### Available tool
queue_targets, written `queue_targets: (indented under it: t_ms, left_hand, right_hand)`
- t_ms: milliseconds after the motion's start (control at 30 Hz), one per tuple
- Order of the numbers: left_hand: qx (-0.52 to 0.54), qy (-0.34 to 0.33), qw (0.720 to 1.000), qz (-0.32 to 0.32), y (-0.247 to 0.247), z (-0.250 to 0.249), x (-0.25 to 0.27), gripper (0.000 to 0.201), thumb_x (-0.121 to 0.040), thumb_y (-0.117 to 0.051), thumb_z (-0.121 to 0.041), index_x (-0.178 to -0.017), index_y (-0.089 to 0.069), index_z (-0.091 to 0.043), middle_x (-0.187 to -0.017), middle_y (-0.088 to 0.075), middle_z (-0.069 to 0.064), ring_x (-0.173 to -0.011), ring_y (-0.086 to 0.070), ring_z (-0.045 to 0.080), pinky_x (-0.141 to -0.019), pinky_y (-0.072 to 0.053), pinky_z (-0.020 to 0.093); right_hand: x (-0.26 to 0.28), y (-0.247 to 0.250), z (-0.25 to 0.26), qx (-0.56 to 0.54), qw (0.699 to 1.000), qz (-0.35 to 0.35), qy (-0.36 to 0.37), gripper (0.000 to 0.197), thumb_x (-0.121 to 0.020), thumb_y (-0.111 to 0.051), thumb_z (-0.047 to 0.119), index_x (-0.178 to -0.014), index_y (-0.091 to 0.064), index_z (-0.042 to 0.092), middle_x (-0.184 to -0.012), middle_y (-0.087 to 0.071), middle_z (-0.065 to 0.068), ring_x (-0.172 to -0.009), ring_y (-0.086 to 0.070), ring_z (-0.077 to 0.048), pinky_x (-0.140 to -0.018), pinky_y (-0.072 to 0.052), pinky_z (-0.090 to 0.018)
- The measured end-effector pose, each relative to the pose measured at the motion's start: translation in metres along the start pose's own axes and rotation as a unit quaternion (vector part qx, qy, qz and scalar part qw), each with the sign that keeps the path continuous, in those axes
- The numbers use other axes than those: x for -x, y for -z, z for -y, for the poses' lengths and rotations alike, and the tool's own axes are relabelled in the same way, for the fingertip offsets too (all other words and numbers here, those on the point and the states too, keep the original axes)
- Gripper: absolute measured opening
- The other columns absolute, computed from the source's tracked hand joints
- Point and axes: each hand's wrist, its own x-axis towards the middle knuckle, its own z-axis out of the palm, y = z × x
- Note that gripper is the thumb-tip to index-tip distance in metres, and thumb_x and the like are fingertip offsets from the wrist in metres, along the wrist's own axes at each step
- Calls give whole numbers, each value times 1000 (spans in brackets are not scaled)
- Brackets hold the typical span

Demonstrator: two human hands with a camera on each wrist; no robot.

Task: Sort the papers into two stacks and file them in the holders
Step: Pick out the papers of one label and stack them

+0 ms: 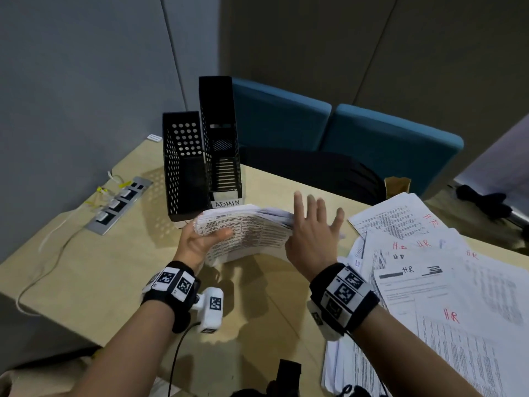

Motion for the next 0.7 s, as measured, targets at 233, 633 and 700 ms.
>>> queue_targets:
  t_ms: [233,633,700]
  left_hand:
    - [5,-6,1000,-10,0,0,-4,71,-56,-87,-19,-120,-61,-2,-111,-71,19,-101,-69,34,-87,-56,47]
    - [-126,-111,985,-29,-3,-11,-14,34,-71,-82,-5,-101,-64,-8,-90,-70,4,-78,-68,9,-68,-54,23]
    - [-245,-156,957,-22,-1,-22,-18,29,-73,-83,-13,-97,-67,-16,-91,-70,-1,-82,-66,12,-75,-53,25]
  right_hand:
    - [-23,14,26,-122,974,30,187,47,-90,-38,21,-137,-43,17,-123,-55,-4,-117,-50,-27,-104,-29,-52]
    - [-43,16,48,-69,958,103,260,76,-88,-54,16,-153,-15,24,-153,-34,0,-139,-34,-22,-115,-19,-54]
    - [-44,22,34,-44,978,109,174,85,-82,-57,13,-152,-8,22,-148,-37,-4,-135,-39,-25,-114,-22,-54]
